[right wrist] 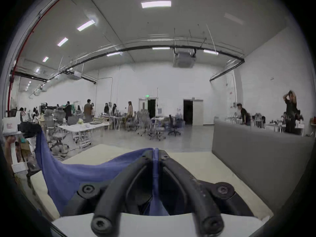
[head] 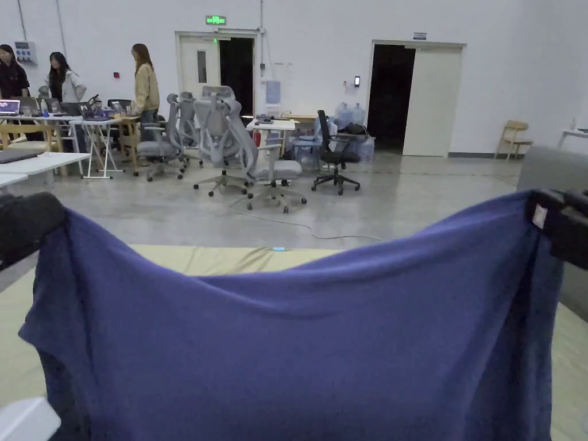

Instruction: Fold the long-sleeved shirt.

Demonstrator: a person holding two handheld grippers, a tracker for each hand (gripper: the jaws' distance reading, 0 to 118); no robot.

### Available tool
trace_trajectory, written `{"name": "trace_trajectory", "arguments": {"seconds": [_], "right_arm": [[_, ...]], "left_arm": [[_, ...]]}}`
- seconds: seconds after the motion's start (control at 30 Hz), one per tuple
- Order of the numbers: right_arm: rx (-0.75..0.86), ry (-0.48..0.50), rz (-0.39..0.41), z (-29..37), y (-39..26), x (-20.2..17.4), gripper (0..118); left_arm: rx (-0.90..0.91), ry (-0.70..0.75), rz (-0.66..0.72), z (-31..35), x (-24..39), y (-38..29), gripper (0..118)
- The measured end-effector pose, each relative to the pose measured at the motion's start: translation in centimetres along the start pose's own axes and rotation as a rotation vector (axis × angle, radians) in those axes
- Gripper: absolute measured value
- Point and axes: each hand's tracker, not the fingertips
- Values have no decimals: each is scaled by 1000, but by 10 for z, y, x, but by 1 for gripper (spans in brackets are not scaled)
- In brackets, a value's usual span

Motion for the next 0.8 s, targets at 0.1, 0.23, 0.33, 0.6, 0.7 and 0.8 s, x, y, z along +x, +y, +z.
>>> {"name": "trace_trajectory", "arguments": {"seconds": [0.1, 0.23, 0.33, 0.6, 0.7, 0.8], "right_arm": [[-24, -30, -14, -53, 45, 23, 9], [-87, -91, -16, -126, 89, 51, 9], [-124, -116, -35, -173, 112, 65, 9], [-152, -140, -67, -279, 153, 71, 9], [-132, -146, -76, -305, 163, 67, 9], [-113, -154, -62, -328, 169, 58, 9]], "left_arm": [[13, -82, 39, -46, -1, 41, 1], [-2, -89, 52, -116, -11, 87, 1], [-5, -116, 103, -166, -17, 108, 1], [-16, -30, 118, -271, 7, 137, 1], [-7, 3, 103, -300, 10, 145, 1], [-13, 86, 25, -329, 14, 142, 1]]}}
